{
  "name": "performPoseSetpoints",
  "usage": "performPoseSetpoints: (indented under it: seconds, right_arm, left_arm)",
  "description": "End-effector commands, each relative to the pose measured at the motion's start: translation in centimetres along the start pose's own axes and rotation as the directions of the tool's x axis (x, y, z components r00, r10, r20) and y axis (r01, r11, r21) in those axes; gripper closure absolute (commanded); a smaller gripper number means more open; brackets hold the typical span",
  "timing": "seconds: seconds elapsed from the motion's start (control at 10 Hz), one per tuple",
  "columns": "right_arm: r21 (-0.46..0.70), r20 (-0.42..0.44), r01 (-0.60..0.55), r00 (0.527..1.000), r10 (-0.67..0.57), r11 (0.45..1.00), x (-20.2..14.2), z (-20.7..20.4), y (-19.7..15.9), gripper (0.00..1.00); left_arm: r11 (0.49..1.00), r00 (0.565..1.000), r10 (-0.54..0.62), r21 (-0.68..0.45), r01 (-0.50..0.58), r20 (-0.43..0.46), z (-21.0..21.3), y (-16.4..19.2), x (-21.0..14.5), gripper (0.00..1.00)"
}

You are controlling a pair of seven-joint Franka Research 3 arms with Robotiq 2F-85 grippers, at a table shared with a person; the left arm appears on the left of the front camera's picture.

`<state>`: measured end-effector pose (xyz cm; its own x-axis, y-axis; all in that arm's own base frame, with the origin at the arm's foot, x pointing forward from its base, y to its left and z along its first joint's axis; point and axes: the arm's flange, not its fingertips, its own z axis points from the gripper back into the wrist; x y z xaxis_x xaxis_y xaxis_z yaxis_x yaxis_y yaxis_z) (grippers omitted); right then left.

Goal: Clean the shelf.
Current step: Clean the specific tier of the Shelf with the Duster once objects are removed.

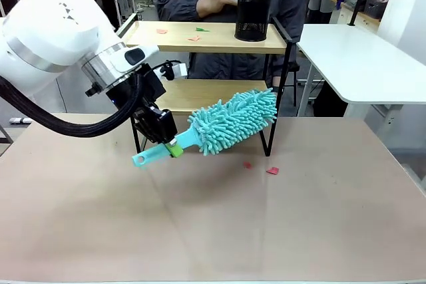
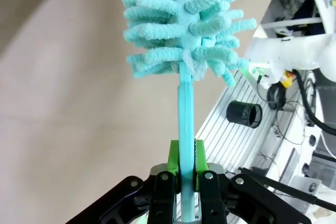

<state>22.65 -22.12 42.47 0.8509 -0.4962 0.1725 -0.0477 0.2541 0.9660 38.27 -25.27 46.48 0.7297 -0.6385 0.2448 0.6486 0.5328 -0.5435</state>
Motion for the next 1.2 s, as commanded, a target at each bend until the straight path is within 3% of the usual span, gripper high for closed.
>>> performPoseSetpoints:
  seconds: [0.0, 0.1, 0.2, 0.3, 0.4, 0.6, 0.9, 1.1]
  right_arm:
    - [0.019, 0.009, -0.029, 1.0, 0.029, 0.999, 0.2, 0.0, 0.1, 0.0]
    - [0.019, 0.009, -0.029, 1.0, 0.029, 0.999, 0.2, 0.0, 0.1, 0.0]
    - [0.019, 0.009, -0.029, 1.0, 0.029, 0.999, 0.2, 0.0, 0.1, 0.0]
    - [0.019, 0.009, -0.029, 1.0, 0.029, 0.999, 0.2, 0.0, 0.1, 0.0]
    - [0.019, 0.009, -0.029, 1.0, 0.029, 0.999, 0.2, 0.0, 0.1, 0.0]
    - [0.019, 0.009, -0.029, 1.0, 0.029, 0.999, 0.2, 0.0, 0.1, 0.0]
    - [0.019, 0.009, -0.029, 1.0, 0.029, 0.999, 0.2, 0.0, 0.1, 0.0]
    - [0.019, 0.009, -0.029, 1.0, 0.029, 0.999, 0.2, 0.0, 0.1, 0.0]
  left_arm:
    - [0.999, 0.999, 0.02, 0.028, -0.021, 0.034, 1.6, 0.0, -0.7, 1.0]
    - [0.999, 0.998, 0.027, 0.044, -0.03, 0.049, 2.0, 0.1, -1.2, 1.0]
    - [0.998, 1.0, 0.02, 0.056, -0.019, -0.002, 2.7, 0.3, -2.4, 1.0]
    - [0.999, 0.99, -0.031, 0.017, 0.033, -0.14, 3.4, 0.5, -3.6, 1.0]
    - [0.998, 0.983, -0.034, 0.041, 0.042, -0.178, 4.5, 0.9, -4.7, 1.0]
    - [0.997, 0.978, -0.073, -0.008, 0.073, -0.193, 6.4, 1.4, -6.5, 1.0]
    - [0.994, 0.989, -0.076, -0.083, 0.066, -0.13, 8.7, 1.8, -8.6, 1.0]
    - [0.975, 0.994, -0.099, -0.203, 0.089, -0.039, 13.1, 2.0, -13.1, 1.0]
